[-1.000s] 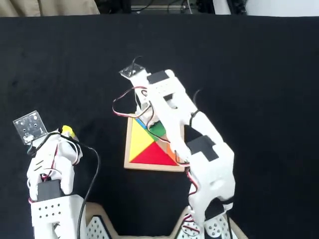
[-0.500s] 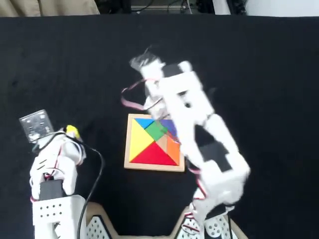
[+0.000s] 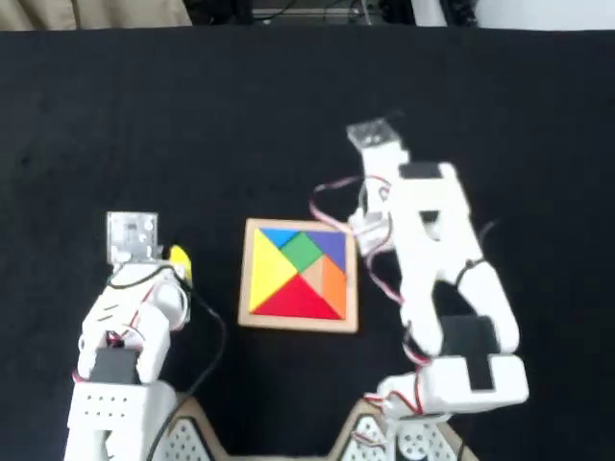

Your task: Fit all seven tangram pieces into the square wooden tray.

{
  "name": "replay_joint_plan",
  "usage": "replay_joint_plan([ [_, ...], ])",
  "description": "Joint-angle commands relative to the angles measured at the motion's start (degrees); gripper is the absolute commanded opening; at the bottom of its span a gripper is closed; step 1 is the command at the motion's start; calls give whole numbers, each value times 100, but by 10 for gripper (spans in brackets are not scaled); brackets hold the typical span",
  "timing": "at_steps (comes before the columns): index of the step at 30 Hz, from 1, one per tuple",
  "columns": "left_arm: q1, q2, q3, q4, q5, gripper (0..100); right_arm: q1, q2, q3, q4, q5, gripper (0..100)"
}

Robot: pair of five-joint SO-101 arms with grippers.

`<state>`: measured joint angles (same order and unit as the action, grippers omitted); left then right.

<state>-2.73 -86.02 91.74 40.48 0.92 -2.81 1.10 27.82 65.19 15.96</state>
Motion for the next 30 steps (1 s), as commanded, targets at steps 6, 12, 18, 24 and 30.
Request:
replay_joint_plan([
  [6, 110, 0, -40, -62, -88, 77, -70, 840, -171, -703, 88, 11],
  [12, 110, 0, -31, -70, -88, 77, -123, 1473, -1015, -360, 53, 11],
  [18, 110, 0, -31, -70, -88, 77, -475, 1490, -1209, -325, 53, 11],
  [24, 110, 0, -31, -70, -88, 77, -651, 1473, -1305, -299, 53, 11],
  [30, 101, 0, -31, -79, -88, 77, -554, 1420, -1393, -105, 88, 11],
])
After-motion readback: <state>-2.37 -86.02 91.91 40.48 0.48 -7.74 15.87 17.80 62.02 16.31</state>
